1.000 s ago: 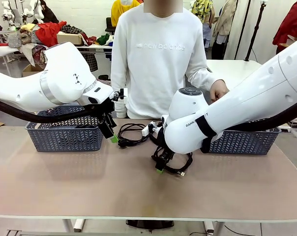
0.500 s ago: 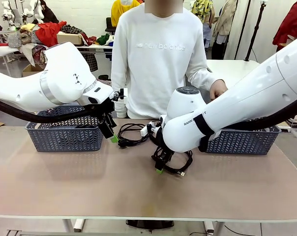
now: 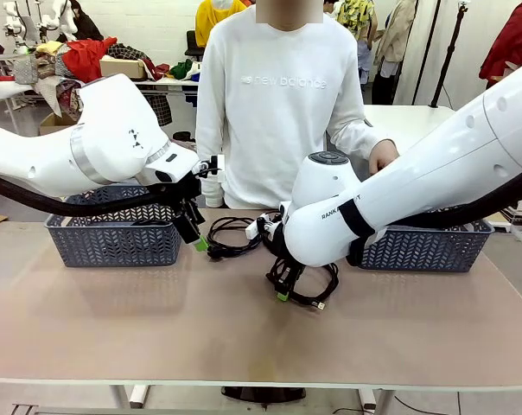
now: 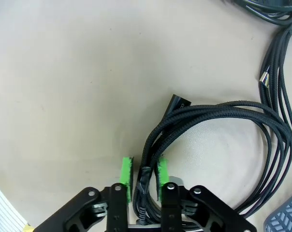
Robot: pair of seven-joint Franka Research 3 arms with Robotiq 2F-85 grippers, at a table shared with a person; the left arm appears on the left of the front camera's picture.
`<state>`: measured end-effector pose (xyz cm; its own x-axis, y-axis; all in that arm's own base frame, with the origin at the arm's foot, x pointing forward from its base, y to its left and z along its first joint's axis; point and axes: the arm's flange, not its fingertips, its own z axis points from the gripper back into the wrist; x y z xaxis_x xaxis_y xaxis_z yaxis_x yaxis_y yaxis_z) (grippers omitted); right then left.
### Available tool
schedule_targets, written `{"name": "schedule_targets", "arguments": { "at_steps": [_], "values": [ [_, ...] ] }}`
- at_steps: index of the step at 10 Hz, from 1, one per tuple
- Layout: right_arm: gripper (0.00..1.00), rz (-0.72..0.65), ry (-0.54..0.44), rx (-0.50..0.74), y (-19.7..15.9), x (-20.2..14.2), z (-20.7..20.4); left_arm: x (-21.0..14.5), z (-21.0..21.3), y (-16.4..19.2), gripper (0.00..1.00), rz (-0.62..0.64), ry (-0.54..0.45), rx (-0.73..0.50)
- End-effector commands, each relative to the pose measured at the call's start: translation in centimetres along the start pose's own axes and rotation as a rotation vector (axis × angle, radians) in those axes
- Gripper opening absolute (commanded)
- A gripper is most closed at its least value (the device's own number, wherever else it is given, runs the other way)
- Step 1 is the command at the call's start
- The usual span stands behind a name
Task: Organize the cables according to human instructions.
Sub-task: Pick up a bundle of cables and place it in the basket indicated by the human.
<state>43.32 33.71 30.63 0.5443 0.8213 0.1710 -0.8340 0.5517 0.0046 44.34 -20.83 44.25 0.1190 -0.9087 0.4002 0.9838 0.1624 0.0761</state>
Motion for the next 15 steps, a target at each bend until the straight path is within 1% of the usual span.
{"name": "schedule_targets", "arguments": {
  "at_steps": [1,2,3,5,6,8,10,12,13,15],
  "values": [
    [0.03,-0.023,0.012,-0.007,0.2,0.6,0.1,-0.2,0.1,0.0,1.0,0.002,0.0,0.002],
    [0.0,-0.028,0.019,0.01,0.4,0.5,0.2,-0.2,0.1,0.0,1.0,0.002,0.0,0.002],
    [0.0,-0.036,0.024,0.029,0.6,0.3,0.5,-0.2,0.1,0.0,1.0,0.002,0.0,0.002],
    [0.0,-0.037,0.007,0.019,1.0,0.0,1.2,-0.2,0.1,0.0,1.0,0.002,0.0,0.002],
    [0.0,-0.031,0.014,0.018,1.3,-0.3,2.1,-0.2,0.1,0.0,1.0,0.002,0.0,0.002],
    [0.0,0.031,-0.013,-0.048,1.6,-0.8,5.8,-0.2,0.1,0.0,1.0,0.002,0.0,0.002],
    [0.0,0.2,-0.031,-0.034,1.1,-1.3,9.1,-0.2,0.1,0.0,1.0,0.002,0.0,0.002],
    [0.0,0.323,-0.046,-0.015,-0.3,-2.7,13.1,-0.2,0.1,0.0,1.0,0.002,0.0,0.002],
    [0.0,0.428,-0.046,-0.019,-1.5,-3.6,14.8,-0.2,0.1,0.0,1.0,0.002,0.0,0.002],
    [0.0,0.547,-0.017,-0.053,-4.8,-5.4,17.5,-0.2,0.1,0.0,1.0,0.002,0.0,0.002]
  ]
}}
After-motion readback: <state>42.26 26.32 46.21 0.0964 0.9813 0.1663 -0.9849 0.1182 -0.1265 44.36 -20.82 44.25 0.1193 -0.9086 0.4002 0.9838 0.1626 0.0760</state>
